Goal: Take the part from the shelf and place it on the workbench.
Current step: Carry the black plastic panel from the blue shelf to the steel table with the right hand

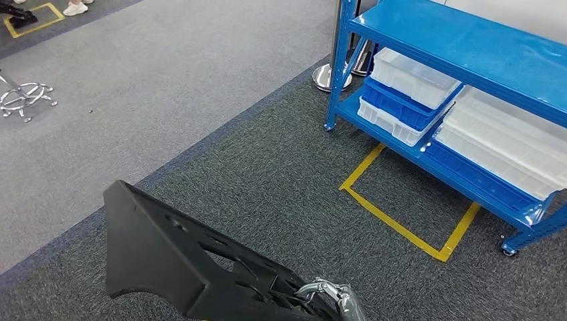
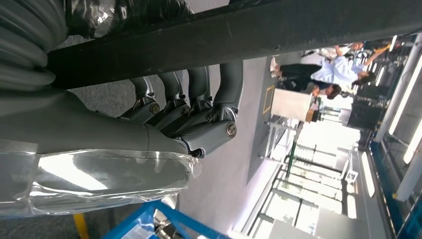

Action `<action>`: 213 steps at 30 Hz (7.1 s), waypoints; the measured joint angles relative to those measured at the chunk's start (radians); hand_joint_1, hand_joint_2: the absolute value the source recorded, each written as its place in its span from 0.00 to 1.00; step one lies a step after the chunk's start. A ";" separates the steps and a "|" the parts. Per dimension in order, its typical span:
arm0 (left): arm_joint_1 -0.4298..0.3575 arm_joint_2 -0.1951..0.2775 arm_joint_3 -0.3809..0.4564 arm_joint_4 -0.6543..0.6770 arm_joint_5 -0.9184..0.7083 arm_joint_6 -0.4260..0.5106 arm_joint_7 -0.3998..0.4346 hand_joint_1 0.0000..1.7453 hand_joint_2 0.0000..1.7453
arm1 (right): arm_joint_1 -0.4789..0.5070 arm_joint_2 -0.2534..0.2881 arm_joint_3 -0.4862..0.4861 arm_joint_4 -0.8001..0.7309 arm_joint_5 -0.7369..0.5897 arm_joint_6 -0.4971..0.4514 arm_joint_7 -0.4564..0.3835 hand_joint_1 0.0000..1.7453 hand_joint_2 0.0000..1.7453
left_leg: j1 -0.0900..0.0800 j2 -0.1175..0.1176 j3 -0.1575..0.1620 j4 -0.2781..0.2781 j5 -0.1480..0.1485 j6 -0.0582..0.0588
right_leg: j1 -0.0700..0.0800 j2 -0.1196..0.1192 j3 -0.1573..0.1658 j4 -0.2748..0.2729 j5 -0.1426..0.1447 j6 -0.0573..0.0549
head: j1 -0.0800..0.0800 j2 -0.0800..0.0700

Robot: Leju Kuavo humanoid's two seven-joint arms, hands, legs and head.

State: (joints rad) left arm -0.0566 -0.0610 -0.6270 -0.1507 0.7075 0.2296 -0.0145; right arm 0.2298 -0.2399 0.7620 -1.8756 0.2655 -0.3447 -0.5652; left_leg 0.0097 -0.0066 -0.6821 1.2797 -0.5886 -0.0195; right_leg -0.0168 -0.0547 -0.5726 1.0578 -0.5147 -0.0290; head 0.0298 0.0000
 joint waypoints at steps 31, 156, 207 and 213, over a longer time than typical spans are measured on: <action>-0.001 0.005 -0.024 0.000 0.005 -0.020 -0.012 0.00 1.00 | -0.034 -0.015 0.009 -0.026 0.002 0.040 0.025 1.00 1.00 | 0.001 0.005 -0.007 -0.025 0.038 -0.003 | -0.003 -0.014 0.016 -0.009 -0.004 0.000 | -0.005 0.000; 0.002 0.050 -0.049 0.002 0.140 -0.024 -0.020 0.00 1.00 | -0.203 0.235 -0.025 0.156 -0.124 0.543 -0.074 1.00 1.00 | 0.014 0.053 0.060 -0.204 0.135 -0.008 | 0.011 -0.031 0.034 -0.033 0.017 0.019 | -0.018 0.000; -0.004 0.046 -0.072 0.002 0.159 -0.014 0.018 0.00 1.00 | -0.173 0.202 -0.059 0.122 -0.160 0.611 -0.057 1.00 1.00 | -0.006 -0.016 0.111 -0.254 0.122 0.027 | 0.015 0.057 -0.003 -0.031 0.048 0.018 | -0.019 0.000; -0.003 0.047 -0.074 0.002 0.161 -0.011 0.021 0.00 1.00 | -0.173 0.201 -0.059 0.123 -0.158 0.610 -0.054 1.00 1.00 | 0.007 -0.005 -0.010 0.011 -0.006 0.003 | 0.010 0.042 0.005 -0.044 0.052 -0.002 | -0.020 0.000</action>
State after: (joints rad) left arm -0.0597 -0.0140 -0.7010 -0.1492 0.8686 0.2186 0.0070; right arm 0.0566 -0.0388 0.7030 -1.7530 0.1079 0.2651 -0.6192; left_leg 0.0164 -0.0119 -0.6925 1.2902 -0.5945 -0.0167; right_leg -0.0066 -0.0129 -0.5680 1.0141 -0.4625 -0.0305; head 0.0096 0.0000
